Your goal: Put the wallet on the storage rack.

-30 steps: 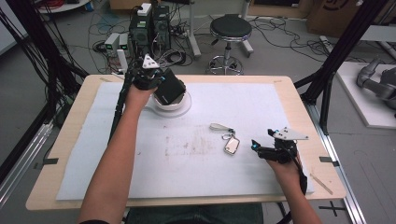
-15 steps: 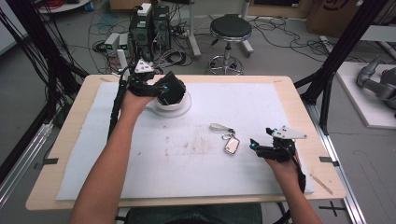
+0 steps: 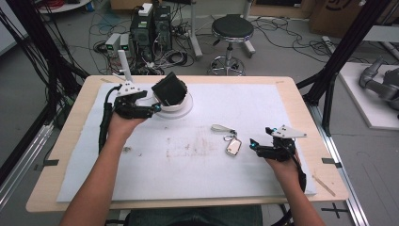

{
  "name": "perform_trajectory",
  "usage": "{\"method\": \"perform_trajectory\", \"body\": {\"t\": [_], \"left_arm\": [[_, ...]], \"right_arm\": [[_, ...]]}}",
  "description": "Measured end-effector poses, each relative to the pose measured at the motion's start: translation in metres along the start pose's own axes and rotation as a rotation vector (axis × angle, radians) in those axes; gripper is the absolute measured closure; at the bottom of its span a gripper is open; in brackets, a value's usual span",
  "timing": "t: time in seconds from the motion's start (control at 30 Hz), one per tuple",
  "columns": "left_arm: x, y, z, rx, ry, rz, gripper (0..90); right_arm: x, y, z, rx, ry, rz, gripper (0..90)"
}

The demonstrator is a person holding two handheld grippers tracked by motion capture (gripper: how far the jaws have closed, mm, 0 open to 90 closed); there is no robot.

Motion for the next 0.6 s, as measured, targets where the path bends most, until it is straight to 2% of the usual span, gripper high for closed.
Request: {"method": "perform_trajectory", "body": {"t": [0.07,0.2,0.27,0.37,0.5,0.6], "left_arm": [[0.000,0.003,0.010,0.008,0.005,0.022,24.7],[-0.003,0.008,0.027,0.007,0.031,0.031,23.3],[-0.004,0.011,0.033,0.010,0.033,0.025,22.5],[-0.010,0.017,0.042,0.052,0.040,0.029,20.1],[-0.022,0.022,0.052,0.059,0.095,0.026,18.4],[-0.023,0.027,0.058,0.058,0.094,0.017,18.4]], "right_arm": [[0.000,-0.001,0.000,0.000,0.004,-0.002,19.9],[0.000,-0.005,-0.003,0.000,0.004,-0.005,19.9],[0.000,-0.007,-0.003,-0.006,0.006,-0.010,19.9],[-0.001,-0.009,-0.003,-0.015,0.012,-0.017,19.9],[-0.001,-0.009,-0.003,-0.013,0.013,-0.018,19.9],[-0.001,-0.009,-0.003,-0.013,0.013,-0.021,19.9]]}}
Point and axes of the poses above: each handheld gripper's, and its own axes: y roughly backward along the jaws, z roughly out of its underside, x roughly to its right, the point moved 2 cm from there along -y, roughly forward along the jaws, and after that the axes turned 5 degrees about -x, right-handed, at the moved point
